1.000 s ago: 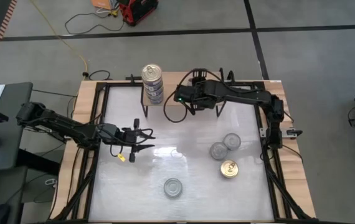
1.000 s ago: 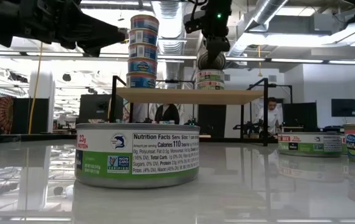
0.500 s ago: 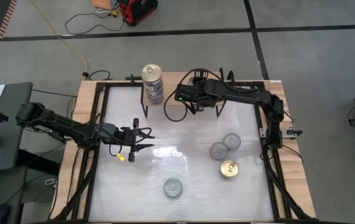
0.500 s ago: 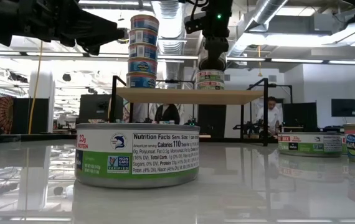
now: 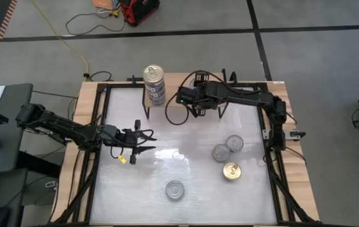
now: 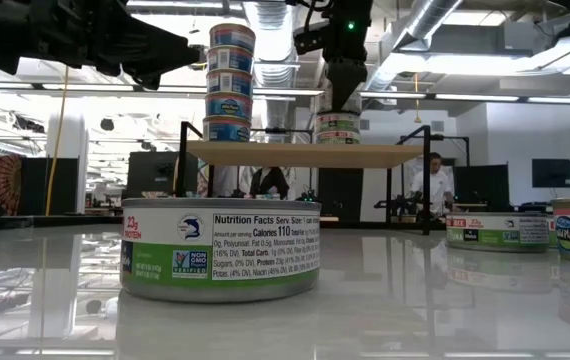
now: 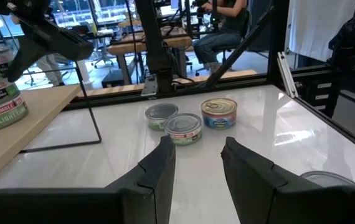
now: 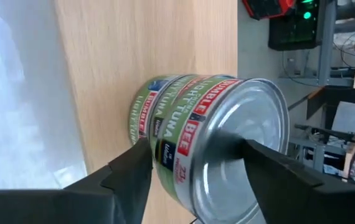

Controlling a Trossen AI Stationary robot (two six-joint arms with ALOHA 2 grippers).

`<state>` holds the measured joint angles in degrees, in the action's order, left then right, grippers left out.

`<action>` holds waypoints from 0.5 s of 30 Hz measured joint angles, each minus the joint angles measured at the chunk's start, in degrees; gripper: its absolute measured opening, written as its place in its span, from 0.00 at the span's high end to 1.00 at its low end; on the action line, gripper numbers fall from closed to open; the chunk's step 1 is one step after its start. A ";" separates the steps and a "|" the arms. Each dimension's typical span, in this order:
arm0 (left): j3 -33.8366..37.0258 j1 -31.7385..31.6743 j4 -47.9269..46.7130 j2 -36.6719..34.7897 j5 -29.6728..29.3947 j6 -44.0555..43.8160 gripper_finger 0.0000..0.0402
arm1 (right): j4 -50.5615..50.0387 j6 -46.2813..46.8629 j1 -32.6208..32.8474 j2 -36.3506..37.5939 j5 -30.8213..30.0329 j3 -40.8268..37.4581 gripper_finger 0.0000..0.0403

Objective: Stack canned seafood by type on shelf
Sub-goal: Stack the green tuna can on top of the other green tuna cans on the shelf

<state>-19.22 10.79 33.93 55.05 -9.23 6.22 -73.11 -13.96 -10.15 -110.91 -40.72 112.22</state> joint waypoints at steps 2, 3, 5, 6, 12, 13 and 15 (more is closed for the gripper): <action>0.00 0.01 0.00 0.00 0.00 0.01 0.68 | -0.01 -0.02 0.18 0.00 -0.01 0.00 0.30; 0.00 0.01 0.00 0.00 0.00 0.02 0.68 | -0.01 -0.02 0.34 -0.02 -0.07 0.00 0.30; 0.00 0.01 -0.05 0.00 0.00 0.02 0.68 | -0.08 -0.73 0.43 -0.02 -0.12 -0.01 0.29; 0.00 0.01 -0.04 0.00 0.00 0.02 0.68 | -0.09 -1.04 0.44 -0.02 -0.22 -0.02 0.29; 0.00 0.02 -0.07 0.00 0.00 0.17 0.68 | 0.18 -2.91 0.39 -0.02 -0.81 -0.02 0.29; 0.00 0.02 -0.07 0.00 0.00 0.17 0.68 | 0.23 -3.08 0.37 -0.03 -1.02 -0.02 0.29; 0.00 0.00 -0.07 0.00 0.00 0.37 0.68 | 0.22 -3.09 0.35 -0.04 -1.60 -0.07 0.29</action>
<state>-19.22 10.79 33.87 55.05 -9.23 6.59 -72.89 -17.05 -9.80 -110.96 -42.32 112.16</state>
